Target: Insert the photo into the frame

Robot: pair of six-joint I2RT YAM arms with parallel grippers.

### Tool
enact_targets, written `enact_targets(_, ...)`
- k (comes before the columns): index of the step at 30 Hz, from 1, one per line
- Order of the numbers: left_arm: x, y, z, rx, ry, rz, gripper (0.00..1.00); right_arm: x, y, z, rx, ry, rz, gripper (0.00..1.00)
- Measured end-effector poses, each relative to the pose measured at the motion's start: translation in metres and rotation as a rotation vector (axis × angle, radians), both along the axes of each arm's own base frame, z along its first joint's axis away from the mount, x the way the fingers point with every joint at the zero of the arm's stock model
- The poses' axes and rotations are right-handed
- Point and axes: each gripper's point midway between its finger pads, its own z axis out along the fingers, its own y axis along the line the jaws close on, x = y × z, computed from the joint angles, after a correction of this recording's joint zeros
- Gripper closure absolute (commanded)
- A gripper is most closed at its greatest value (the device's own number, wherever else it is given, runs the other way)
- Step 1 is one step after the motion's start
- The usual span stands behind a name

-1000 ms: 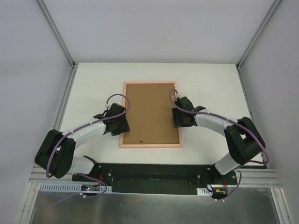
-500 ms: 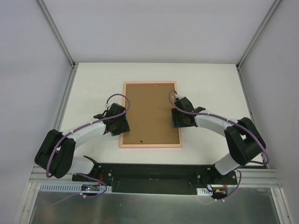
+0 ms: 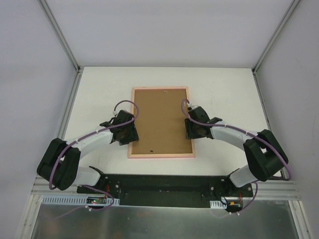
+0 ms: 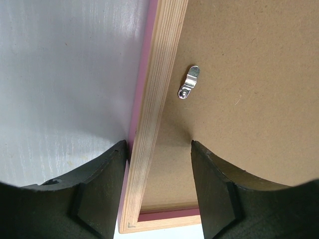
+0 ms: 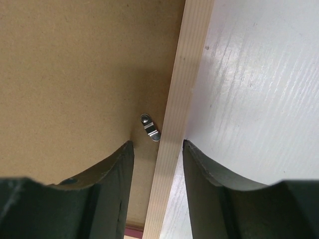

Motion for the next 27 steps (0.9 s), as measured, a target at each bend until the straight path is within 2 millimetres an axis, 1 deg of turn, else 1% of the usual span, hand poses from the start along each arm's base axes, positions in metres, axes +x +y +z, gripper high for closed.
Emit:
enact_targets(2, 0.0, 0.0, 0.0, 0.0, 0.0, 0.0, 0.47, 0.0001, 0.0, -0.0001, -0.001, -0.001, 0.002, 0.54)
enact_targets(5, 0.0, -0.0001, 0.0, 0.0, 0.0, 0.0, 0.47, 0.0005, 0.0001, -0.0008, -0.002, -0.001, 0.004, 0.52)
enact_targets(7, 0.0007, 0.0011, 0.0, -0.001, 0.001, 0.005, 0.47, 0.0011, 0.0002, -0.0011, -0.004, -0.001, 0.005, 0.54)
enact_targets(11, 0.0006, 0.0008, 0.0001, -0.003, 0.002, 0.004, 0.47, 0.0033, 0.0011, -0.0008, -0.006, -0.006, 0.004, 0.64)
enact_targets(14, 0.0004, 0.0009, 0.0, -0.002, 0.002, 0.004, 0.47, 0.0051, -0.0006, -0.0003, -0.011, -0.011, -0.006, 0.78)
enact_targets(17, -0.0003, 0.0015, -0.0004, 0.001, 0.005, 0.003, 0.47, 0.0079, -0.0036, 0.0003, -0.023, -0.022, -0.019, 0.9)
enact_targets(22, -0.0011, 0.0019, -0.0006, 0.002, 0.008, 0.002, 0.47, 0.0094, -0.0048, 0.0007, -0.026, -0.027, -0.037, 0.99)
enact_targets(26, -0.0011, 0.0018, -0.0005, 0.002, 0.008, 0.001, 0.46, 0.0094, -0.0048, 0.0007, -0.026, -0.028, -0.037, 0.99)
enact_targets(27, -0.0012, 0.0014, -0.0001, 0.0, 0.008, -0.001, 0.44, 0.0094, -0.0048, 0.0007, -0.026, -0.028, -0.037, 0.99)
